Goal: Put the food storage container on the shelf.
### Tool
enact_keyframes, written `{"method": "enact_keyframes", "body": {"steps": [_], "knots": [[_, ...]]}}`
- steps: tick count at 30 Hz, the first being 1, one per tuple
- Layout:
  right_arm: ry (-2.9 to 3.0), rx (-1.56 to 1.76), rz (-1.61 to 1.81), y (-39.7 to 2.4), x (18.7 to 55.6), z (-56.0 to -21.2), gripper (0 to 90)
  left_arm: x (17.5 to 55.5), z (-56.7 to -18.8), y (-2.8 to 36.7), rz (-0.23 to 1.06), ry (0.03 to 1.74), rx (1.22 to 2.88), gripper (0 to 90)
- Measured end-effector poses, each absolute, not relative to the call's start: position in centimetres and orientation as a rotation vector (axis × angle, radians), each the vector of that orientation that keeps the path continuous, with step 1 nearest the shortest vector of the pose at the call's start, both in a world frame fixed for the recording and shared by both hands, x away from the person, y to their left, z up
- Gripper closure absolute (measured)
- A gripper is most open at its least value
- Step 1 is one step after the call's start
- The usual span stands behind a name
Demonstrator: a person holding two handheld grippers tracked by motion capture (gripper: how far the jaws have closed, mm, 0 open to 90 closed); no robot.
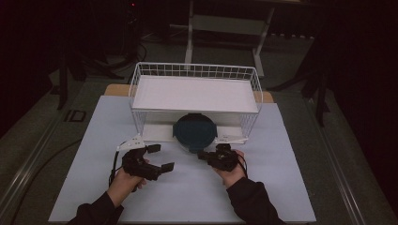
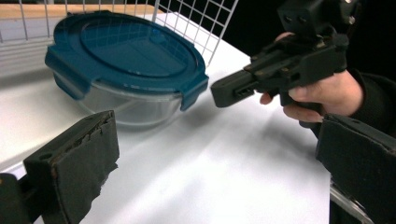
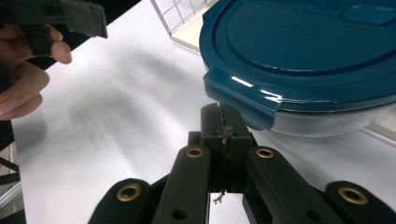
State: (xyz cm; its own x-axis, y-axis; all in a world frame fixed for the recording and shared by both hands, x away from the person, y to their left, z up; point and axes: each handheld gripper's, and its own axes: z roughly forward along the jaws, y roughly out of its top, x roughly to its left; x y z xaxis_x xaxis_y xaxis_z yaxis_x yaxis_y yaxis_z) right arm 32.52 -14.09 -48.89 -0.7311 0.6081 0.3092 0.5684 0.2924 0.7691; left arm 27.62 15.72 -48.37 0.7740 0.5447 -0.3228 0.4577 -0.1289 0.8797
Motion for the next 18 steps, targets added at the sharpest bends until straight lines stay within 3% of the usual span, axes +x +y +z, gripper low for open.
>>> {"method": "enact_keyframes", "body": {"steps": [18], "knots": [[2.456,1.173,1.394,-12.7,35.1,-50.0,90.0,27.2,-49.2,15.6,0.117,0.766,1.758,0.0]]}}
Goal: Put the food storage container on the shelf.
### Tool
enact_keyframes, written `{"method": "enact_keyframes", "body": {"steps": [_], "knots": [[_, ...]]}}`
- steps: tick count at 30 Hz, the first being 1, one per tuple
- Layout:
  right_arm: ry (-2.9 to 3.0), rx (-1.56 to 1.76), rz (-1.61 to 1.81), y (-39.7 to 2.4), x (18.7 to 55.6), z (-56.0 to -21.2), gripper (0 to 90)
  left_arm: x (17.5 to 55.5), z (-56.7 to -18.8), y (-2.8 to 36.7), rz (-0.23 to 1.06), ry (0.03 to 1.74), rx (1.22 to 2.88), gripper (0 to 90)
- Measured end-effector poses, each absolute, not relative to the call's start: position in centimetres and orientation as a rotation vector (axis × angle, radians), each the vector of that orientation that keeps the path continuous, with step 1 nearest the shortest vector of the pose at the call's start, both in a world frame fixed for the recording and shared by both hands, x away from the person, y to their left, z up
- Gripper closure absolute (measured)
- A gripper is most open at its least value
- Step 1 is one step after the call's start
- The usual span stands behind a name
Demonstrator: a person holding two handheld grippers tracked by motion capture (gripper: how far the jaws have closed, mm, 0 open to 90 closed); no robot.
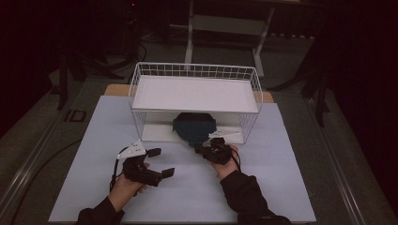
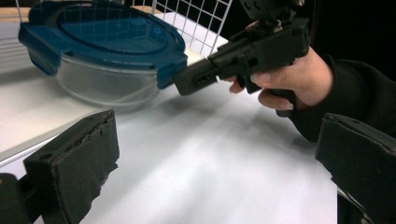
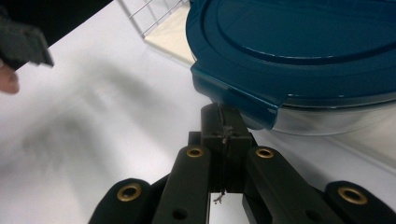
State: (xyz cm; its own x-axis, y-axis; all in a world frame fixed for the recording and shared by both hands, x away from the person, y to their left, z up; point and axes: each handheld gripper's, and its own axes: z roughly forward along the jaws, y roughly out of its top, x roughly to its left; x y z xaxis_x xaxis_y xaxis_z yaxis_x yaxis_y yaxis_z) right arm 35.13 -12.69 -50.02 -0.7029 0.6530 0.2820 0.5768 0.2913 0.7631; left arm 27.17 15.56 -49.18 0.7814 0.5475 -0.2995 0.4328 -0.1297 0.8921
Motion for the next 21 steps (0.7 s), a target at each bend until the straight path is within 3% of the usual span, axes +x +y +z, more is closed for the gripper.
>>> {"method": "enact_keyframes", "body": {"steps": [21], "knots": [[2.42,1.216,1.362,-11.9,38.1,-50.6,90.0,27.0,-49.3,15.5,0.105,0.759,1.757,0.0]]}}
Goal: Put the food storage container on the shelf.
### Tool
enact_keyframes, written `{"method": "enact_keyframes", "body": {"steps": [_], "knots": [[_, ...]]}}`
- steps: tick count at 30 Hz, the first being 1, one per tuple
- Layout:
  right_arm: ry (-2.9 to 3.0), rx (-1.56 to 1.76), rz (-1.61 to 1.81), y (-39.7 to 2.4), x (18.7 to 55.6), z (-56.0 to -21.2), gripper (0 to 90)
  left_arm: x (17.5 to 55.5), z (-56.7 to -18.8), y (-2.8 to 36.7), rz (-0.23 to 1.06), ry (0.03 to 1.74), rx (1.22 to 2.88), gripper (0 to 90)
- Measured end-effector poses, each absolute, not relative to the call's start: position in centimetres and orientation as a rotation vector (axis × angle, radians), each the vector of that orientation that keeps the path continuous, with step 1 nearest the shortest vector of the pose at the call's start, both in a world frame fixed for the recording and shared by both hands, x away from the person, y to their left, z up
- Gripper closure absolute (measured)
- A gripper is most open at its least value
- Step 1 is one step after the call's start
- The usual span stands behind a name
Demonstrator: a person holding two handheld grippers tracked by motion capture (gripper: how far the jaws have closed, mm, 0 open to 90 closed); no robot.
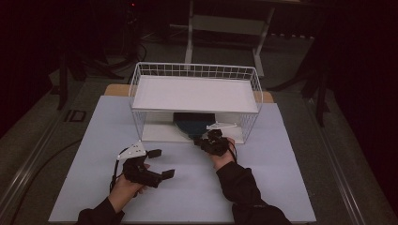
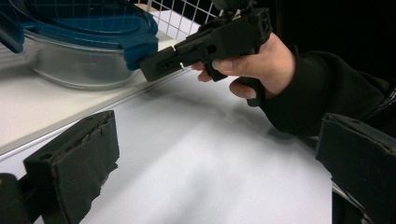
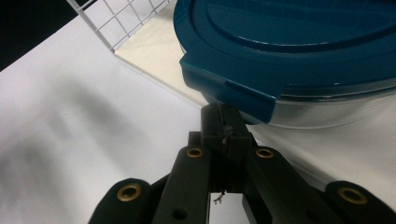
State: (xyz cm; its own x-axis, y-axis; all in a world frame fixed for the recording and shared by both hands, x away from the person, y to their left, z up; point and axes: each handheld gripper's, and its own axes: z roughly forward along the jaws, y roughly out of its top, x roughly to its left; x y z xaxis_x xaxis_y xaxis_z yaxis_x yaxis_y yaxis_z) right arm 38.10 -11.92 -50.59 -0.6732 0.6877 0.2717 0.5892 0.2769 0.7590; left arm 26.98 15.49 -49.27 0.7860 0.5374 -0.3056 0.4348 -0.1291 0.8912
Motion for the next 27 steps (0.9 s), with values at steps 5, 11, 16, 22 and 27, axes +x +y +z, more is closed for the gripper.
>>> {"method": "enact_keyframes", "body": {"steps": [5,11,16,22,27], "knots": [[2.4,1.229,1.363,-11.9,38.4,-50.6,90.0,27.0,-49.3,15.5,0.106,0.761,1.754,0.0],[2.408,1.236,1.375,-11.9,38.6,-50.6,89.9,26.9,-49.2,15.6,0.105,0.763,1.752,0.0],[2.428,1.19,1.383,-11.6,37.8,-50.4,84.2,26.8,-49.1,15.6,0.109,0.755,1.761,0.0],[2.424,1.105,1.467,-11.8,36.3,-49.5,44.3,26.6,-48.8,15.8,0.121,0.752,1.753,0.0],[2.411,1.074,1.538,-12.1,35.5,-49.4,17.8,26.4,-49.0,15.9,0.117,0.756,1.755,0.0]]}}
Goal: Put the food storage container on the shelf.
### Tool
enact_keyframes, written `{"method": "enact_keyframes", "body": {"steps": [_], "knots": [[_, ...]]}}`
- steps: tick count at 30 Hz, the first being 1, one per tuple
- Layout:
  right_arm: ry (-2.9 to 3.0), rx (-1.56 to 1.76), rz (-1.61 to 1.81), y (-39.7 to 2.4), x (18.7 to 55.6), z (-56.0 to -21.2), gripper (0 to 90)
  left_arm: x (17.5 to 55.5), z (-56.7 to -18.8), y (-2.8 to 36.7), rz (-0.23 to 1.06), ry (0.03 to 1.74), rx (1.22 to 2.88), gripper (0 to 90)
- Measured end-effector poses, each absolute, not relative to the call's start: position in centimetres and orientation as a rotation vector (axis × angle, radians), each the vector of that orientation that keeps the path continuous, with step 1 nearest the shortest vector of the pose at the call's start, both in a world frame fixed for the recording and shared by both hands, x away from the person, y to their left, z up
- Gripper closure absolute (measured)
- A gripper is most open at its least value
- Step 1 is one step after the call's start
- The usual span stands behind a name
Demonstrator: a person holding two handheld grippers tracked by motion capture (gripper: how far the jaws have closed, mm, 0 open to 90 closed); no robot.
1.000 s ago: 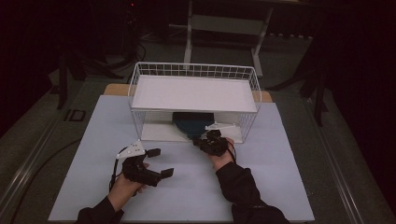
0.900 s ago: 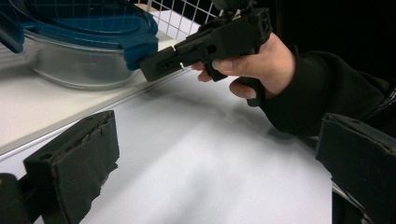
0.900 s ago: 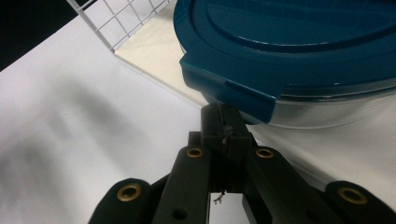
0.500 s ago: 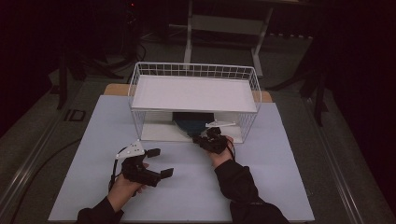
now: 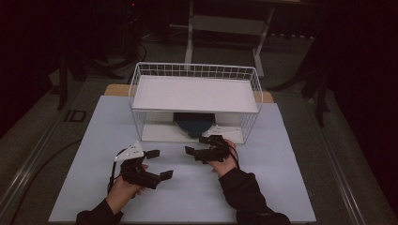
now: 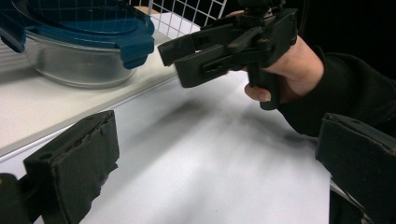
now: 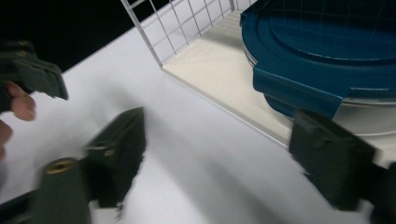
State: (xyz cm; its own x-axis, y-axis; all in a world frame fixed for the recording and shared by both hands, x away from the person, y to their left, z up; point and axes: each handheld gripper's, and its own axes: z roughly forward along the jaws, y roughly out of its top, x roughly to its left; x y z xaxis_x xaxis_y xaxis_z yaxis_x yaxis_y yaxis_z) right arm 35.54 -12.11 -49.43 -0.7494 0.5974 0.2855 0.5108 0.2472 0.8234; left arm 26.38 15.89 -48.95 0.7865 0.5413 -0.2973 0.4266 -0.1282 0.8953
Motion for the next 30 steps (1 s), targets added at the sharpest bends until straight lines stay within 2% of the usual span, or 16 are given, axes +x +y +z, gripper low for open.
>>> {"method": "enact_keyframes", "body": {"steps": [3,30], "knots": [[2.424,1.054,1.552,-12.5,35.1,-49.5,14.7,26.3,-49.0,15.9,0.12,0.75,1.753,0.0],[2.372,1.047,1.56,-19.0,29.2,-48.6,15.0,25.3,-48.8,15.8,0.121,0.718,1.77,0.0]]}}
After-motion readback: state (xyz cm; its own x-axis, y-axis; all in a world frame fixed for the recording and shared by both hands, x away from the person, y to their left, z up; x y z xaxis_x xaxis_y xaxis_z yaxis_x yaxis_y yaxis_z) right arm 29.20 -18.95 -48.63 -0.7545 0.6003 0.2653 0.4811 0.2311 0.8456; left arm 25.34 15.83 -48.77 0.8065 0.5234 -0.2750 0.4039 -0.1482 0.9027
